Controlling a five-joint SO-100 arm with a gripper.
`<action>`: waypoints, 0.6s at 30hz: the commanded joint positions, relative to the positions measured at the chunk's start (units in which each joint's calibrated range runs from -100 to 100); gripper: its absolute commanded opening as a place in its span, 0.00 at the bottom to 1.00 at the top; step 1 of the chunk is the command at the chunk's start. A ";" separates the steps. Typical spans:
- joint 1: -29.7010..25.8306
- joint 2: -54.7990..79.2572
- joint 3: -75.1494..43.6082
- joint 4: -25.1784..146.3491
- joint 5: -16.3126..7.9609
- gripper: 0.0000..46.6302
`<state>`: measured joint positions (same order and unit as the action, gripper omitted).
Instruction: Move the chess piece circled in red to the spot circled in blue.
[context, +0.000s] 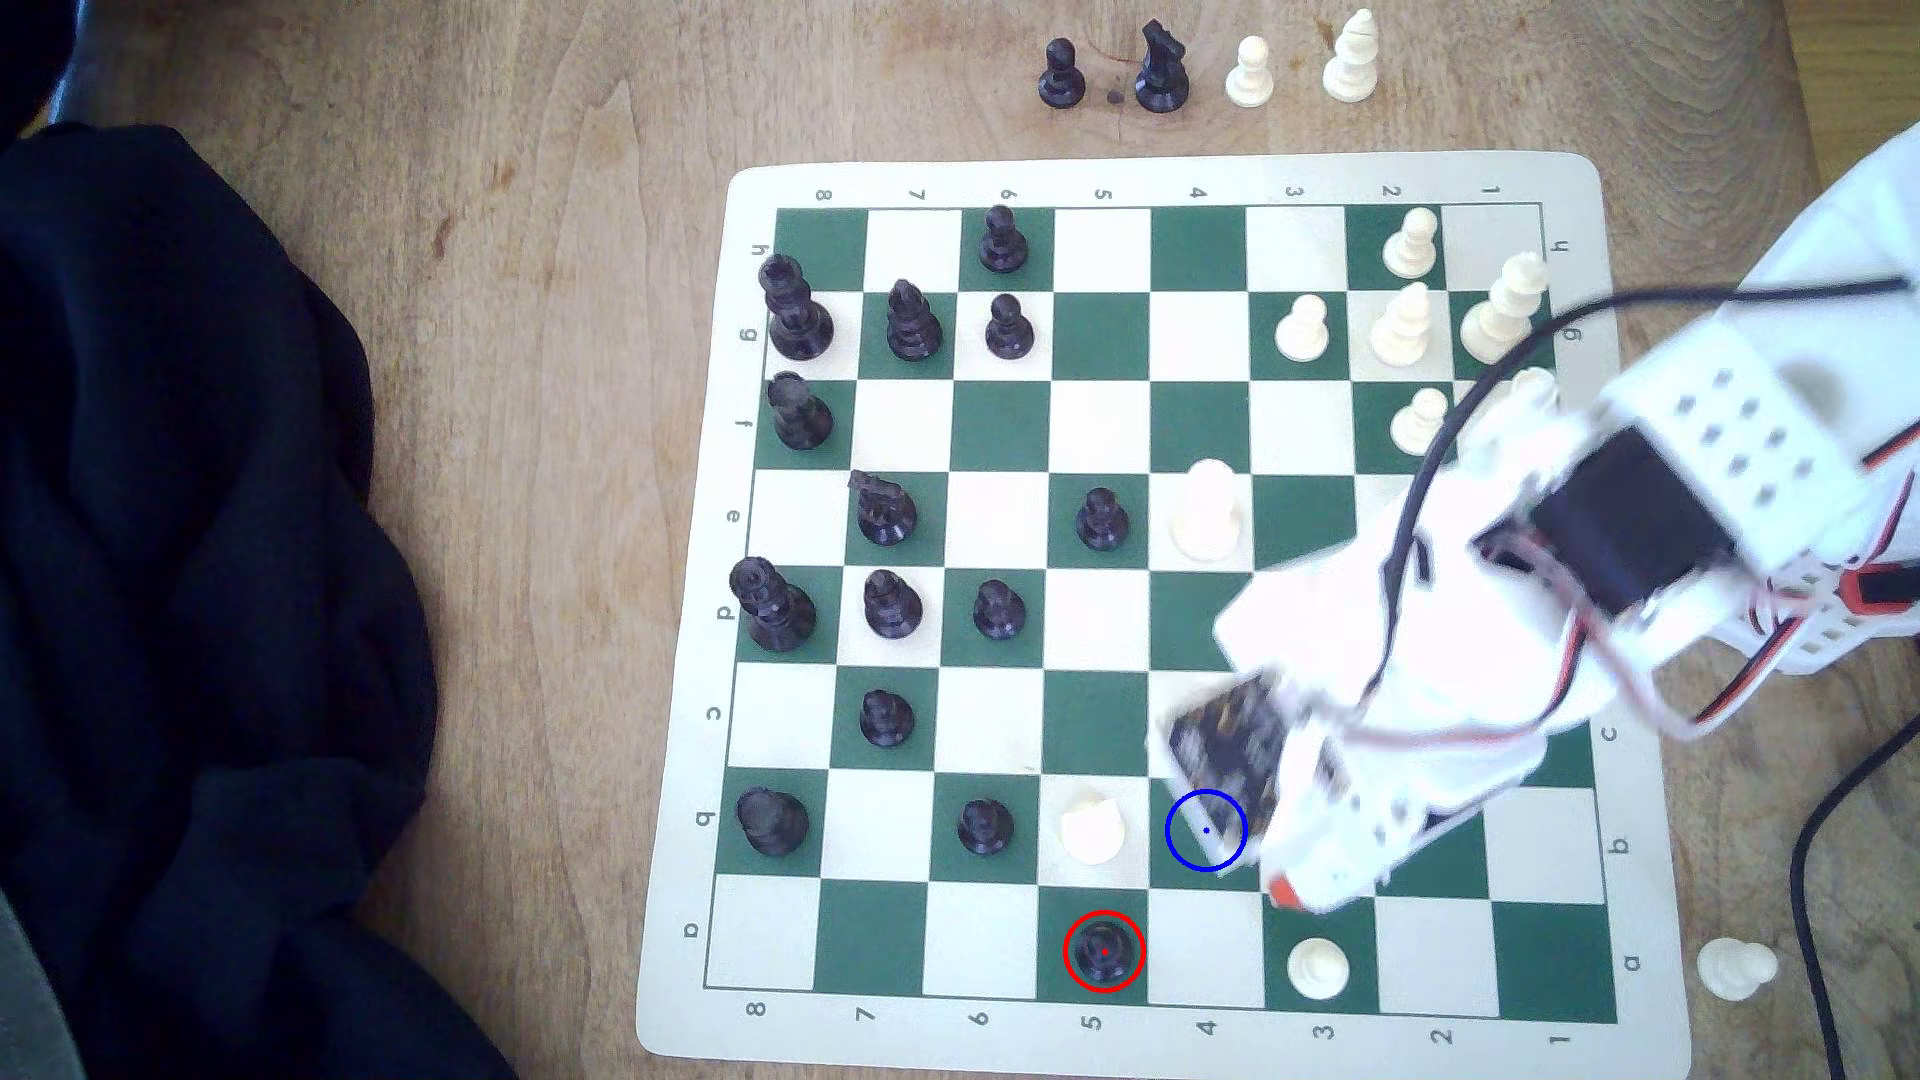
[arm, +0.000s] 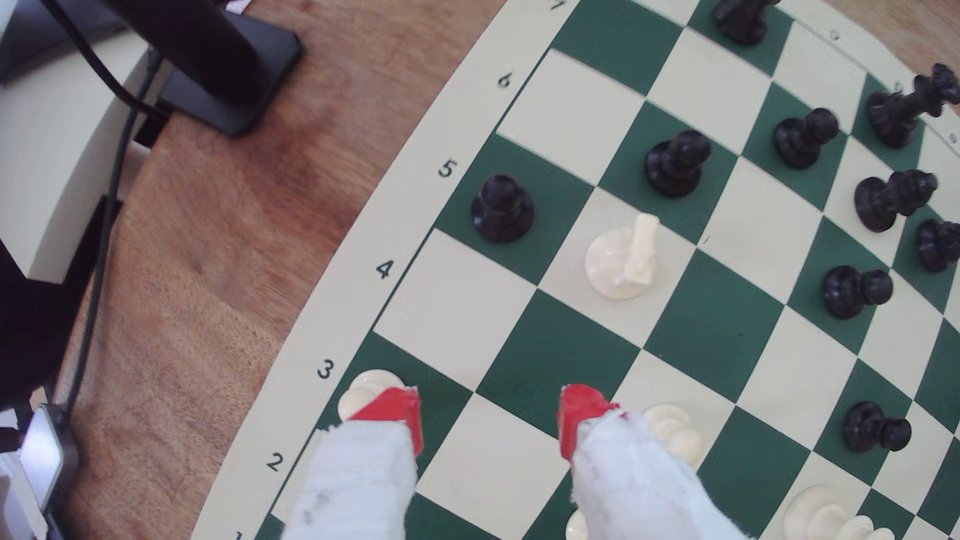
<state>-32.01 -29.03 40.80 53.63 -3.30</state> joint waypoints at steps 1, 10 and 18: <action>-0.18 3.57 -5.08 -3.42 0.15 0.29; -0.96 11.29 -6.08 -10.87 0.29 0.26; -0.18 19.44 -10.52 -12.43 0.34 0.26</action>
<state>-32.30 -10.60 36.83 42.55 -3.10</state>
